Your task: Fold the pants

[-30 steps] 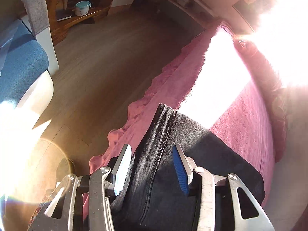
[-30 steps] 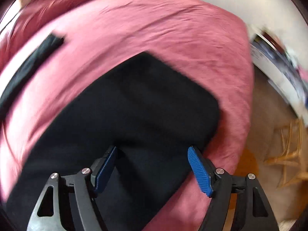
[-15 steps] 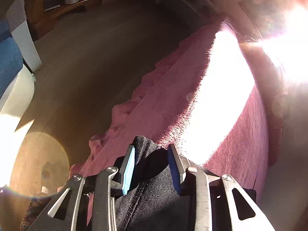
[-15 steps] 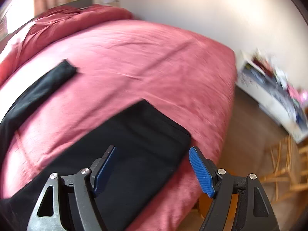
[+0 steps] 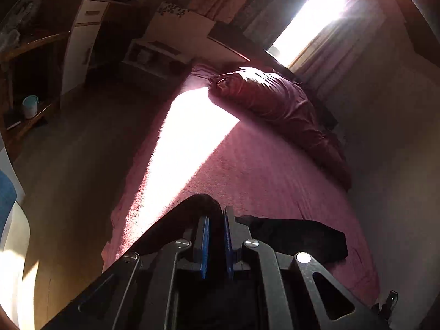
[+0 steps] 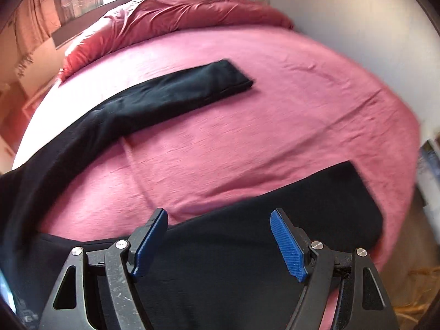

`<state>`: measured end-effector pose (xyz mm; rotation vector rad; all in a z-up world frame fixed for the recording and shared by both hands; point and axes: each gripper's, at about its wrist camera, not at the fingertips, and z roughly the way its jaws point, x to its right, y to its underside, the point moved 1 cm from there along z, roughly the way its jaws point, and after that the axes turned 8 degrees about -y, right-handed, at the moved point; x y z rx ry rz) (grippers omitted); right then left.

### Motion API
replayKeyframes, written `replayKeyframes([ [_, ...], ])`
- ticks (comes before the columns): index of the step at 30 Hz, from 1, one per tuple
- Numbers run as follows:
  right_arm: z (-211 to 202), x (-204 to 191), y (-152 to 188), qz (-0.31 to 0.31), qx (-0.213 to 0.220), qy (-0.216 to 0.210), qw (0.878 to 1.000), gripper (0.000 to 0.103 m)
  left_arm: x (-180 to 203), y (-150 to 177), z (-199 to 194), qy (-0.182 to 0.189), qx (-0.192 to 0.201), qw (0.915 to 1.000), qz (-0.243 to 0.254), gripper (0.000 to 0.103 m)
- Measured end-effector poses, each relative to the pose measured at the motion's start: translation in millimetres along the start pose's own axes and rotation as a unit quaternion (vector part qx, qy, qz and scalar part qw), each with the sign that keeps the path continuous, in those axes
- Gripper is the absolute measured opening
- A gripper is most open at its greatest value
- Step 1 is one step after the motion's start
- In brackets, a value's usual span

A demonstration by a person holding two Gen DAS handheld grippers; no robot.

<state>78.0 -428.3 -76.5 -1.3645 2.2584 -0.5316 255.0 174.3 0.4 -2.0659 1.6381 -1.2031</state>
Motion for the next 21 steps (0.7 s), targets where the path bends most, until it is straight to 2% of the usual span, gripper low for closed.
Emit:
replayKeyframes([
  [5, 28, -24, -3, 0.030, -0.041, -0.098, 0.994, 0.075, 21, 45, -64, 0.075, 0.006, 0.9963, 0.042, 0.009],
  [10, 54, -57, -26, 0.054, -0.070, -0.192, 0.977, 0.057, 28, 90, -83, 0.093, -0.018, 0.9936, 0.062, 0.008],
  [11, 58, -66, -33, 0.058, -0.073, -0.209, 0.974, 0.050, 26, 99, -84, 0.094, -0.026, 0.9933, 0.061, 0.008],
  [15, 76, -113, -65, 0.053, -0.085, -0.254, 0.962, 0.043, 23, 129, -92, 0.092, -0.048, 0.9927, 0.061, 0.008],
  [17, 86, -139, -79, 0.045, -0.097, -0.267, 0.958, 0.043, 22, 138, -92, 0.094, -0.057, 0.9920, 0.063, 0.008],
  [21, 113, -186, -108, 0.030, -0.111, -0.259, 0.959, 0.043, 23, 155, -95, 0.095, -0.069, 0.9904, 0.072, 0.008],
])
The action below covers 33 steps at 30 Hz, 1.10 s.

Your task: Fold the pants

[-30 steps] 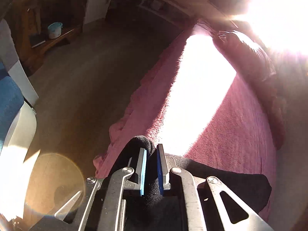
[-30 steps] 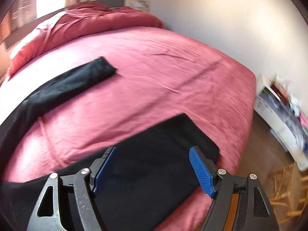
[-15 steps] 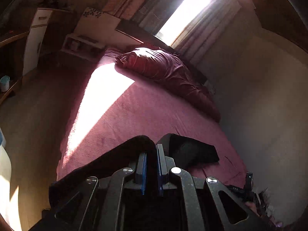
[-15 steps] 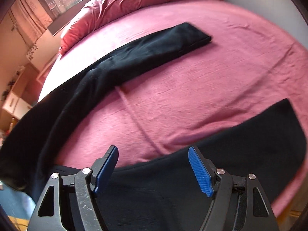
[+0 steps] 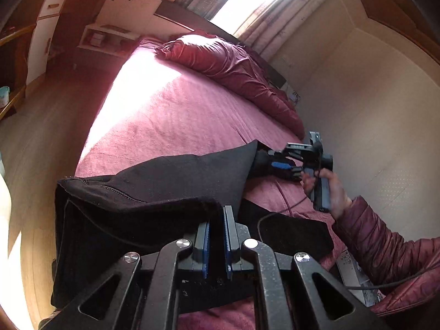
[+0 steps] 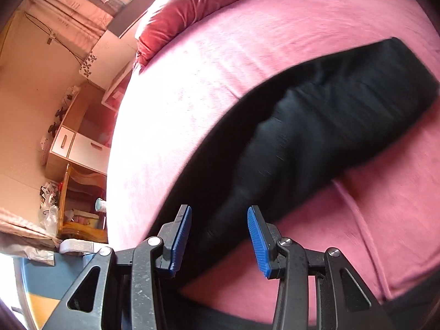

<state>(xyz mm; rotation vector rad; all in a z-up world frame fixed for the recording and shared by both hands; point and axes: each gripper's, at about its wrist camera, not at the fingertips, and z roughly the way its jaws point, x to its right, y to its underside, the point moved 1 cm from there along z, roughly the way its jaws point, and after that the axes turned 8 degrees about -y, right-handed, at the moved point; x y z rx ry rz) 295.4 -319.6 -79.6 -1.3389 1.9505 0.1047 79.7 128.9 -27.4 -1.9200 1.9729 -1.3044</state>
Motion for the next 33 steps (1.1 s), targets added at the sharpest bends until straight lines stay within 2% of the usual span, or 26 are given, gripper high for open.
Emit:
replayKeyframes([
  [5, 48, -7, -38, 0.014, -0.010, 0.046, 0.999, 0.043, 1, 11, 0, 0.003, -0.011, 0.9999, 0.005, 0.008],
  [7, 62, -1, -46, 0.022, -0.013, 0.066, 0.997, 0.026, 0, 12, 0, 0.002, -0.015, 0.9998, 0.011, 0.008],
  [8, 65, 1, -48, 0.027, -0.013, 0.059, 0.998, 0.008, -2, 9, 0, 0.001, -0.016, 0.9998, 0.008, 0.008],
  [10, 64, -2, -51, 0.008, -0.009, 0.058, 0.998, 0.008, -12, -1, 1, -0.003, -0.013, 0.9999, -0.008, 0.008],
  [12, 55, -9, -52, -0.014, -0.002, 0.053, 0.998, 0.007, -26, -22, 3, -0.019, -0.003, 0.9993, -0.031, 0.008],
  [18, -13, -26, -46, -0.034, 0.051, -0.035, 0.998, 0.007, -88, -118, 13, -0.079, 0.057, 0.9904, -0.098, 0.008],
  [22, -65, -40, -15, -0.079, 0.071, -0.085, 0.991, 0.007, -112, -163, 18, -0.092, 0.075, 0.9845, -0.129, 0.008],
  [25, -94, -39, 25, -0.108, 0.074, -0.095, 0.987, 0.007, -109, -172, 14, -0.088, 0.079, 0.9858, -0.119, 0.008],
  [30, -127, -11, 103, -0.117, 0.062, -0.114, 0.985, 0.007, -89, -151, -7, -0.080, 0.081, 0.9909, -0.072, 0.008],
  [33, -122, 12, 145, -0.119, 0.036, -0.101, 0.987, 0.007, -89, -119, -16, -0.079, 0.067, 0.9922, -0.070, 0.008],
])
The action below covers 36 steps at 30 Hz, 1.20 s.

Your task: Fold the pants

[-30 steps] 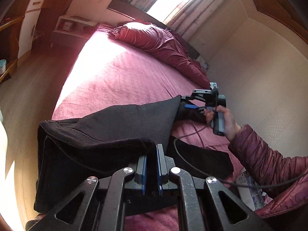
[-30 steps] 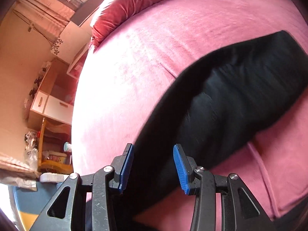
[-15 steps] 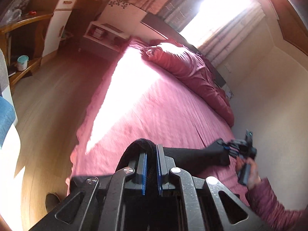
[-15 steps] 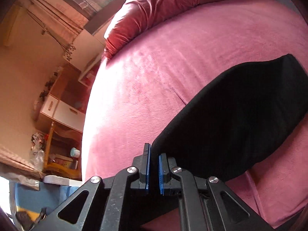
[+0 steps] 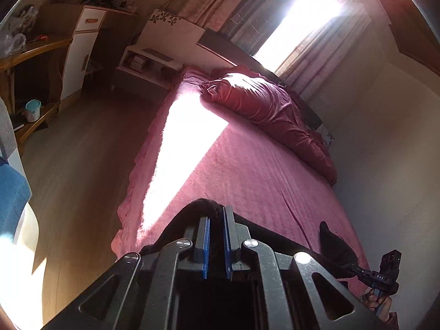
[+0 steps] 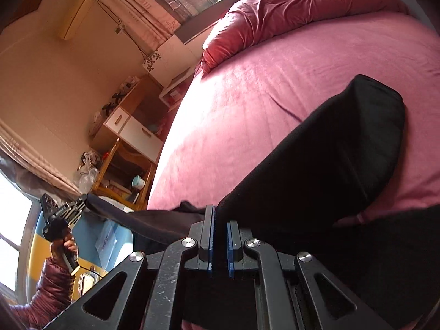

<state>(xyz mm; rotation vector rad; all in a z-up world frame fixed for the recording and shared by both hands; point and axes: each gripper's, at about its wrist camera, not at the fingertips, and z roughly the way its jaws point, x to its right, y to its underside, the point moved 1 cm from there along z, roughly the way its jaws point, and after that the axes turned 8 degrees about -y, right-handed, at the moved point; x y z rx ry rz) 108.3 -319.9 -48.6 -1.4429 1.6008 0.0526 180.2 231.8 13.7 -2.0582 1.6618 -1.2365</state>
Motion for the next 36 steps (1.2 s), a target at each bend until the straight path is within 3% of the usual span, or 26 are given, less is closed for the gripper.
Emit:
replayKeyframes([
  [6, 14, 30, 71, 0.032, -0.053, 0.024, 0.998, 0.007, -34, 78, -15, -0.016, -0.049, 0.9978, -0.042, 0.008],
  [12, 42, 55, 110, 0.055, -0.092, 0.056, 0.993, 0.007, -74, 152, -3, -0.064, -0.124, 0.9849, -0.103, 0.009],
  [14, 50, 60, 114, 0.052, -0.097, 0.067, 0.992, 0.007, -83, 164, -3, -0.062, -0.139, 0.9794, -0.133, 0.010],
  [19, 67, 64, 112, 0.060, -0.100, 0.070, 0.991, 0.007, -106, 177, -21, -0.036, -0.145, 0.9608, -0.234, 0.034],
  [21, 71, 67, 113, 0.064, -0.101, 0.070, 0.990, 0.007, -113, 182, -26, -0.026, -0.149, 0.9508, -0.270, 0.036],
  [26, 69, 71, 119, 0.070, -0.098, 0.064, 0.991, 0.007, -118, 196, -34, -0.018, -0.153, 0.9371, -0.313, 0.038],
  [31, 63, 83, 127, 0.080, -0.096, 0.053, 0.991, 0.007, -115, 201, -27, -0.047, -0.164, 0.9373, -0.304, 0.033],
  [32, 61, 84, 128, 0.081, -0.095, 0.051, 0.991, 0.007, -112, 199, -25, -0.055, -0.160, 0.9419, -0.290, 0.029],
  [34, 57, 86, 126, 0.090, -0.093, 0.046, 0.991, 0.007, -104, 192, -21, -0.069, -0.155, 0.9503, -0.261, 0.012],
  [36, 52, 85, 122, 0.090, -0.088, 0.043, 0.991, 0.007, -95, 180, -19, -0.072, -0.146, 0.9583, -0.235, 0.008],
])
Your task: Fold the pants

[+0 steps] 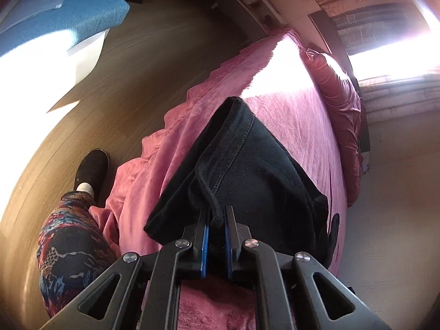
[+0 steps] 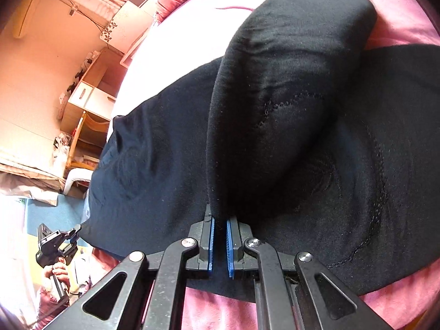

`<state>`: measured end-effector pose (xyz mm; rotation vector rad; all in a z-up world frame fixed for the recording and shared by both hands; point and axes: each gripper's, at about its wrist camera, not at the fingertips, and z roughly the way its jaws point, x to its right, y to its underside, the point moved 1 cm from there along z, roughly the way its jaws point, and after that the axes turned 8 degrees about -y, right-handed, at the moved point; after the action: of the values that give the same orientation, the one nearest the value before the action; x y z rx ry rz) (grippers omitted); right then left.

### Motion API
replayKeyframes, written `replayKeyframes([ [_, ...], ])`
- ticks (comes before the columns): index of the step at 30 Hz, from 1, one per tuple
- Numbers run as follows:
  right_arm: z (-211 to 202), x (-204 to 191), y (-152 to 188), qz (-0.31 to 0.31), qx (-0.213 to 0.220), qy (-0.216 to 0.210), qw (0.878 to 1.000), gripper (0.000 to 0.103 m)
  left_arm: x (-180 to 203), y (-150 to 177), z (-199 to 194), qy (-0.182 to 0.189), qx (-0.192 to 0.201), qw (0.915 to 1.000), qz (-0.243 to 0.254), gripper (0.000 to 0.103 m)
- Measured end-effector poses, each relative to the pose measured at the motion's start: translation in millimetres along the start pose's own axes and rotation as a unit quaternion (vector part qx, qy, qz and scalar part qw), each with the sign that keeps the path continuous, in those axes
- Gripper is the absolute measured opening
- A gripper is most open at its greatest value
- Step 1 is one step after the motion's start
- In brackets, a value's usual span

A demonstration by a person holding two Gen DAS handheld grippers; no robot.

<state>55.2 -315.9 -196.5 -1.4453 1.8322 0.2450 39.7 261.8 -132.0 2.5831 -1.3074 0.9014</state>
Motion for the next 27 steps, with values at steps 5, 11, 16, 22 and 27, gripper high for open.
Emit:
replayKeyframes([
  [5, -34, -11, 2, -0.017, 0.023, -0.020, 0.999, 0.007, 31, -17, -27, 0.022, 0.050, 0.9966, 0.063, 0.008],
  [11, -33, 9, 22, -0.009, 0.003, 0.007, 1.000, 0.006, 7, -3, 2, -0.045, 0.008, 0.9955, 0.083, 0.008],
  [16, -34, 6, 27, -0.032, -0.006, 0.030, 0.999, 0.006, -15, 8, 17, -0.064, -0.012, 0.9952, 0.072, 0.008],
  [22, -47, -6, 36, -0.075, -0.013, 0.046, 0.996, 0.006, -15, 11, 8, -0.058, -0.007, 0.9954, 0.075, 0.008],
  [27, -16, 10, 40, -0.042, -0.041, 0.050, 0.997, 0.006, -13, 14, 20, -0.094, -0.019, 0.9916, 0.086, 0.012],
])
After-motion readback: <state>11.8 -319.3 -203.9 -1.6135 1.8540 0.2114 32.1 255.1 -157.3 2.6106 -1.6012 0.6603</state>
